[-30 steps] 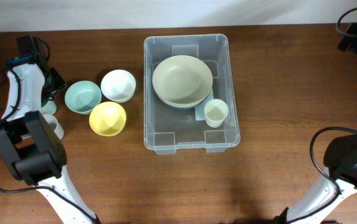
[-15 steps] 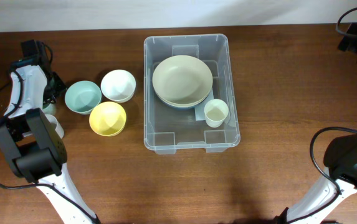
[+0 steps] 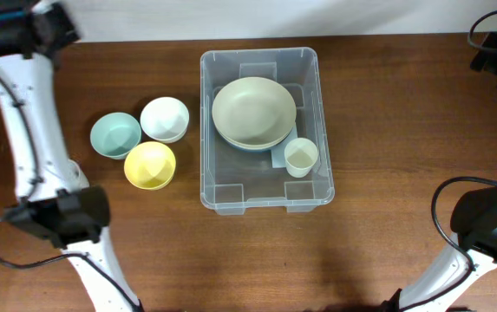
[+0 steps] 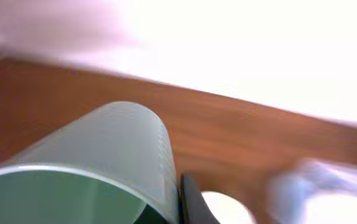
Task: Pack container
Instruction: 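Carry the mint cup and drop it into the cream cup in the bin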
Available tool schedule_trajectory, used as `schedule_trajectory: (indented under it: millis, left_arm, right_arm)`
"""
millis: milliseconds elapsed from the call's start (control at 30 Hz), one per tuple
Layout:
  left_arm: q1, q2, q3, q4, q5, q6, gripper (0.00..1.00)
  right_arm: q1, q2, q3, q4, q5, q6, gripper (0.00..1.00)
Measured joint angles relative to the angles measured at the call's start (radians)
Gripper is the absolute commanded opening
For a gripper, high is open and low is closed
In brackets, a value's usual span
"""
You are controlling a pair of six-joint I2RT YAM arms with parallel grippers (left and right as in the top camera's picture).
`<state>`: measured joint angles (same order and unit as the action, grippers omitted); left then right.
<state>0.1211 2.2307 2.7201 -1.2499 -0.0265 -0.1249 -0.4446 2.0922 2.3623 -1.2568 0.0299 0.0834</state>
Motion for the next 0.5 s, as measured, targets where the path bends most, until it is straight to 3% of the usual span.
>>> schedule_trajectory:
  millis: [100,233,367,500]
  left_arm:
    - [-0.246,-0.005,0.023,-0.113,0.164,0.207,0.00]
    - [-0.531,0.002,-0.002,-0.214,0.234,0.481,0.00]
    - [-0.687,0.002,-0.003,-0.229,0.257,0.603,0.00]
    - [-0.719,0.002,-0.003,-0.251,0.311,0.646,0.00]
  right_arm:
    - [0.000,0.000,0.000,0.000,0.000,0.000,0.99]
    - [0.000,0.000,0.000,-0.001,0.000,0.000,0.99]
    - [0.000,0.000,0.000,0.000,0.000,0.000,0.99]
    - [0.000,0.000,0.000,0.000,0.000,0.000,0.99]
